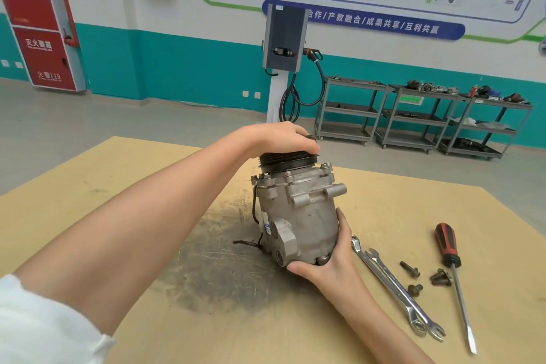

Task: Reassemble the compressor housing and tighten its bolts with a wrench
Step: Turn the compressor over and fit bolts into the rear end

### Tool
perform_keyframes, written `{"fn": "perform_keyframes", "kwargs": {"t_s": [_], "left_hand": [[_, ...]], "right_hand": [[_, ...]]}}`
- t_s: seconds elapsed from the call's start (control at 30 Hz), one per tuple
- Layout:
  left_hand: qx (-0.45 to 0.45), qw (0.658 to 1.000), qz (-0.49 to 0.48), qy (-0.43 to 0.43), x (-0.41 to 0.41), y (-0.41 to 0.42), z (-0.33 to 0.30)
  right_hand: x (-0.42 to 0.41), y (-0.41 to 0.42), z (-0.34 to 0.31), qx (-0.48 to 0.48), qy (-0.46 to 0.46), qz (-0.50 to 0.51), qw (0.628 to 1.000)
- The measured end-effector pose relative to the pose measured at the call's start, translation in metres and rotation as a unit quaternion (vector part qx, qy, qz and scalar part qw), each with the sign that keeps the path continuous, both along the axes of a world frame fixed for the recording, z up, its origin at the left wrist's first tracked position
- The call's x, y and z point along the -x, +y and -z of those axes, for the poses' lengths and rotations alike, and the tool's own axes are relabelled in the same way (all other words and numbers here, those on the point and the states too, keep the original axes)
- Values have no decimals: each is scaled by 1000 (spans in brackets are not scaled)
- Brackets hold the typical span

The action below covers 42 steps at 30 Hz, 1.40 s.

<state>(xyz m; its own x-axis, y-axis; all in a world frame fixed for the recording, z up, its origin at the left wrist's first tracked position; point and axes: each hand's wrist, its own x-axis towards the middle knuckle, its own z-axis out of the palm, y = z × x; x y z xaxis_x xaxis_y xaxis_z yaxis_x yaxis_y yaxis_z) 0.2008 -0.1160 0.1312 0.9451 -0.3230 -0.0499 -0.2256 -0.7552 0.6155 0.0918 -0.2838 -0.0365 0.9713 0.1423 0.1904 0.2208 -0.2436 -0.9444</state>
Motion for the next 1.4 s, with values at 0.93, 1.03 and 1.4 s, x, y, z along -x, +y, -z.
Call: {"fn": "perform_keyframes", "kwargs": {"t_s": [0.93, 1.03, 1.4], "left_hand": [[325, 870, -321, 187, 32, 76, 62], [365, 843, -334, 209, 39, 83, 74], [368, 865, -272, 206, 41, 93, 81]], "right_hand": [[-67, -3, -38, -15, -12, -138, 990], [-73, -3, -44, 0, -7, -156, 988], [-61, 1, -14, -18, 54, 3, 998]]}}
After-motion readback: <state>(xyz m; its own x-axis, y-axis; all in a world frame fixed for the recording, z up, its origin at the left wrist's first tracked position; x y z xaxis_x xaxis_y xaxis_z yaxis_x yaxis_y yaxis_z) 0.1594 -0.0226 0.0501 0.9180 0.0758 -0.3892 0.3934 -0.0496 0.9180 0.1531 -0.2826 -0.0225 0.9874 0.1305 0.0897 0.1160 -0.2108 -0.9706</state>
